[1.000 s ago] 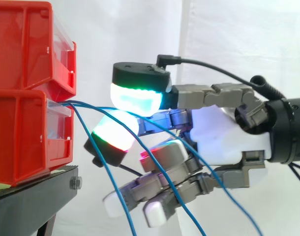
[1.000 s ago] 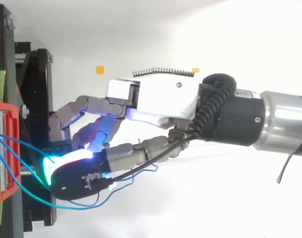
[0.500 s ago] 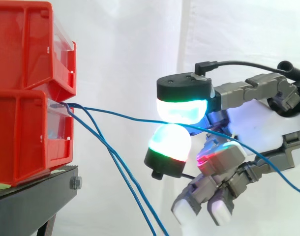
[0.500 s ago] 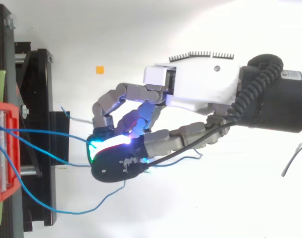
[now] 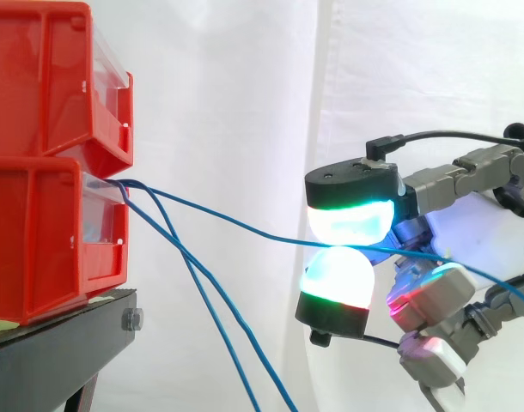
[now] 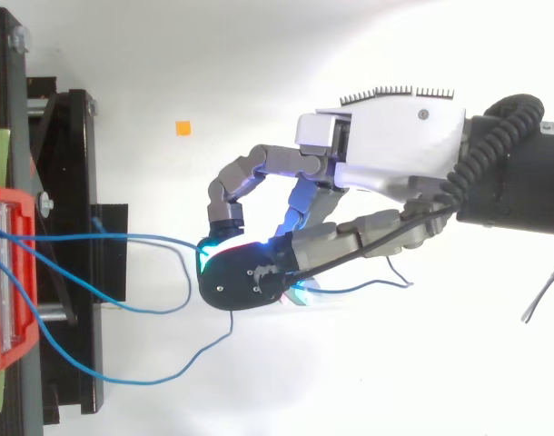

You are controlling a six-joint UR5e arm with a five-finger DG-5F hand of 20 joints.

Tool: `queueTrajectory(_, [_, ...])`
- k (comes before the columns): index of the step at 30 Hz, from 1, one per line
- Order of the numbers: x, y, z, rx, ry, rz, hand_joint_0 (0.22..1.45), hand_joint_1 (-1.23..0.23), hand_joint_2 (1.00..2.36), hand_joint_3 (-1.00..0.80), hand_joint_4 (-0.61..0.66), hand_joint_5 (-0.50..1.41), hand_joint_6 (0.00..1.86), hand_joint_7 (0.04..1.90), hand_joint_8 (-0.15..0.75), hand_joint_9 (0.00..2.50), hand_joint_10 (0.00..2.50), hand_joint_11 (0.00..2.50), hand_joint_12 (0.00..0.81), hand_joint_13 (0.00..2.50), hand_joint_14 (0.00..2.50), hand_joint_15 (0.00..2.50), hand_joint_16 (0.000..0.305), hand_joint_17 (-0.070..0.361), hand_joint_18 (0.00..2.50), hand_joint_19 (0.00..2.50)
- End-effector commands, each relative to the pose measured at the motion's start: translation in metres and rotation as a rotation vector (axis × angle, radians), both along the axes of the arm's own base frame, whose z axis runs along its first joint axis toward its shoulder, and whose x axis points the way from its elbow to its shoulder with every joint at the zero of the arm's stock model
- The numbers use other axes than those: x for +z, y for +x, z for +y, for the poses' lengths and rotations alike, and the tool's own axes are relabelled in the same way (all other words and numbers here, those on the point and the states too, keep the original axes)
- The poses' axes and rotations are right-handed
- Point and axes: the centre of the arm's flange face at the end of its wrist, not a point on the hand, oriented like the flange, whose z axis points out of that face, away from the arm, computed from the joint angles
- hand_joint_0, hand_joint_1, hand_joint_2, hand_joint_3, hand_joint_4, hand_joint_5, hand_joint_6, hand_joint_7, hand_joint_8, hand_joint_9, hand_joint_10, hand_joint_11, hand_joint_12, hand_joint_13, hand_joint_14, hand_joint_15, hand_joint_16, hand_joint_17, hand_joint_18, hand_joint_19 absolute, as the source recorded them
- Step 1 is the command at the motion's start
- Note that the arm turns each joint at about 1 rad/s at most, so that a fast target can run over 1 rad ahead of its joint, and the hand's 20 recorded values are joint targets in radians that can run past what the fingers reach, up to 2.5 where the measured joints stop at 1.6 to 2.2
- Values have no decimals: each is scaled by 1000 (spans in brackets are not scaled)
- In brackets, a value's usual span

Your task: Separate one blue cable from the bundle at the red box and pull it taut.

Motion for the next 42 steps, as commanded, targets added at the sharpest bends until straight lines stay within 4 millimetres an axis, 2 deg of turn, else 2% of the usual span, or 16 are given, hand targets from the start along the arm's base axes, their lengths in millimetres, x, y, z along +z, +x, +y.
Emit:
queueTrajectory(1, [-4,-1,1,-7,23,2,650,-774,1004,134,-219,-149,862,1159,334,1120,20,1249,430,1098,24,857,56,126,851,606])
queueTrajectory(7, [-4,2,2,-15,49,-25,650,-771,1006,131,-202,-151,862,1153,335,1020,22,1083,418,1136,23,830,55,125,853,598])
queueTrajectory(14, [-10,7,3,-32,127,-91,650,-766,1007,131,-182,-153,862,1150,339,988,21,1028,410,1242,23,918,54,121,857,580])
queueTrajectory(17, [-21,7,4,-32,139,-116,651,-766,1008,126,-170,-154,861,1153,342,1025,23,1123,399,1313,22,1074,53,120,857,573])
queueTrajectory(21, [-23,9,4,-32,150,-142,652,-762,1010,123,-162,-155,861,1152,339,1109,20,1254,382,1369,17,1323,53,118,860,604])
queueTrajectory(26, [-22,9,4,-34,156,-144,652,-763,1008,123,-153,-154,861,1141,339,1200,13,1449,377,1440,0,1642,52,116,994,802])
queueTrajectory(27, [-22,9,4,-35,159,-145,652,-764,1008,123,-152,-154,861,1142,330,1210,12,1501,378,1414,98,1658,52,117,1019,838])
queueTrajectory(28, [-23,9,3,-37,160,-143,652,-764,1008,124,-152,-153,861,1142,326,1239,3,1644,382,1342,454,1595,53,120,1076,919])
queueTrajectory(29, [-23,10,4,-35,160,-145,653,-764,1008,124,-150,-154,861,1150,328,1250,0,1724,379,1318,566,1571,53,120,1087,939])
queueTrajectory(30, [-22,9,4,-36,162,-146,653,-764,1008,125,-150,-153,861,1141,316,1234,125,1762,388,1263,802,1545,54,122,1129,1002])
queueTrajectory(31, [-22,9,4,-37,161,-147,653,-764,1008,125,-150,-153,861,1141,316,1234,125,1762,388,1263,802,1545,54,122,1129,1002])
queueTrajectory(32, [-24,9,4,-39,162,-144,654,-765,1007,125,-147,-153,861,1138,323,1219,223,1748,393,1222,959,1532,54,122,1157,1075])
queueTrajectory(33, [-23,9,4,-39,162,-145,654,-764,1007,125,-144,-153,861,1145,327,1211,262,1734,390,1160,1224,1467,55,123,1203,1131])
queueTrajectory(35, [-27,7,5,-38,161,-138,655,-764,1007,127,-143,-153,861,1145,326,1203,303,1712,397,1132,1340,1457,55,123,1235,1180])
queueTrajectory(39, [-30,6,6,-36,159,-134,658,-763,1007,123,-142,-153,861,1134,325,1175,405,1695,405,1026,1806,1386,52,118,1331,1376])
queueTrajectory(42, [-31,5,7,-33,151,-130,659,-764,1008,119,-138,-154,860,1143,327,1162,445,1678,406,998,1907,1386,51,114,1361,1468])
